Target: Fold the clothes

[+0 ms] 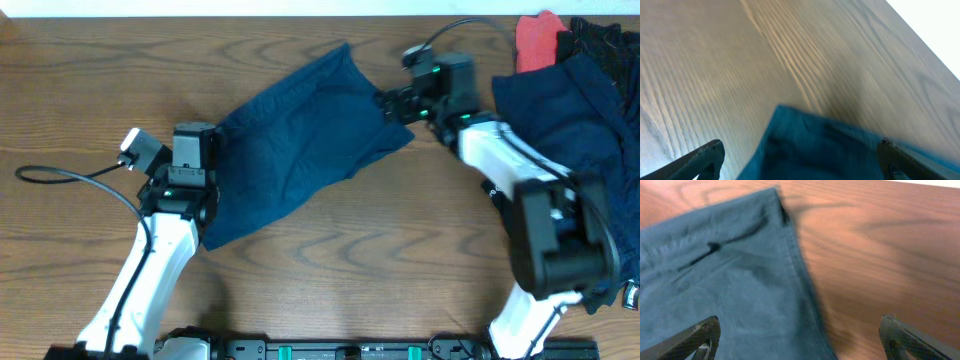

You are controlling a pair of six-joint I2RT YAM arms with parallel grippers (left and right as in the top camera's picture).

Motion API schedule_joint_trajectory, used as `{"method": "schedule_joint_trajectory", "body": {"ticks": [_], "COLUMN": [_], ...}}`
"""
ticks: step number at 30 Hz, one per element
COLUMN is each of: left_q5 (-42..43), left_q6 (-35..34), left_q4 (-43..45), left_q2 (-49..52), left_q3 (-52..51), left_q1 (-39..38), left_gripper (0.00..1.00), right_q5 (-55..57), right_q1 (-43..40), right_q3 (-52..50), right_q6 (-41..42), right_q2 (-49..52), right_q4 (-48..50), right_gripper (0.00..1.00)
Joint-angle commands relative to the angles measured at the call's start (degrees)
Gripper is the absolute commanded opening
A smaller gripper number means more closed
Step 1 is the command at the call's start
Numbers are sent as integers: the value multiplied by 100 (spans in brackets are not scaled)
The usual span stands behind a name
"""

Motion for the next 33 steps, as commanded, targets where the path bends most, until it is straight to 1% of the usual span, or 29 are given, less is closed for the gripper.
{"method": "schedule_joint_trajectory", "body": {"ticks": [1, 5, 6, 7, 8, 9, 10, 11, 13, 15, 17, 19, 20, 21, 22, 23, 25, 26, 27, 28, 31, 33], "left_q5": [1178, 1950, 2063, 2170, 2271, 2350, 2417, 2459, 2524, 2638, 2747, 2787, 2802, 2802, 2802, 2800, 2800, 2800, 2798, 2798, 2800, 2800], "left_q6": [638, 634, 612, 584, 522, 479, 435, 402, 376, 376, 374, 376, 376, 378, 378, 378, 382, 393, 442, 501, 533, 533], "left_q4": [-402, -1137, -1272, -1408, -1537, -1655, -1753, -1829, -1886, -1882, -1882, -1882, -1882, -1886, -1904, -1937, -2022, -2059, -2100, -2116, -2116, -2109], "left_q2": [-116, -22, 9, 46, 87, 133, 188, 245, 343, 431, 485, 507, 507, 507, 507, 507, 507, 507, 507, 505, 505, 505], "left_q3": [107, 61, 44, 31, 24, 24, 17, 9, -4, -11, -11, -11, -11, -11, -11, -11, -11, -11, -11, -11, -11, -11], "left_q1": [4, 4, 4, 4, 4, 4, 4, 4, 4, 4, 4, 4, 4, 4, 4, 4, 4, 4, 4, 11, 87, 155], "left_gripper": [98, 98, 98, 98, 98, 98, 98, 98, 98, 98, 98, 98, 98, 98, 98, 98, 98, 98, 98, 98, 98, 98], "right_q5": [-282, -295, -332, -396, -415, -407, -396, -385, -387, -387, -385, -380, -374, -295, -122, 107, 719, 1047, 1419, 1882, 2874, 3202], "right_q1": [-195, -175, -151, -120, -90, -52, -24, 7, 76, 151, 210, 238, 238, 238, 236, 223, 190, 168, 142, 111, 11, -50], "right_q3": [81, 72, 72, 72, 72, 72, 72, 72, 72, 72, 72, 72, 72, 72, 72, 72, 72, 72, 72, 72, 72, 72], "right_q6": [144, 146, 94, 37, 13, 17, 17, 20, 20, 20, 20, 20, 20, 20, 22, 24, 101, 197, 295, 466, 800, 837], "right_q2": [-326, -162, -87, -15, 59, 146, 234, 352, 597, 859, 1099, 1281, 1329, 1349, 1349, 1342, 1290, 1259, 1239, 1211, 1167, 1143], "right_q4": [-476, -870, -872, -859, -835, -802, -772, -710, -551, -387, -306, -345, -424, -577, -748, -953, -1484, -1738, -2002, -2315, -2979, -3261], "right_gripper": [99, 99, 90, 77, 61, 50, 47, 51, 70, 73, 73, 65, 59, 46, 38, 26, 10, 7, 2, 1, 1, 3]}}
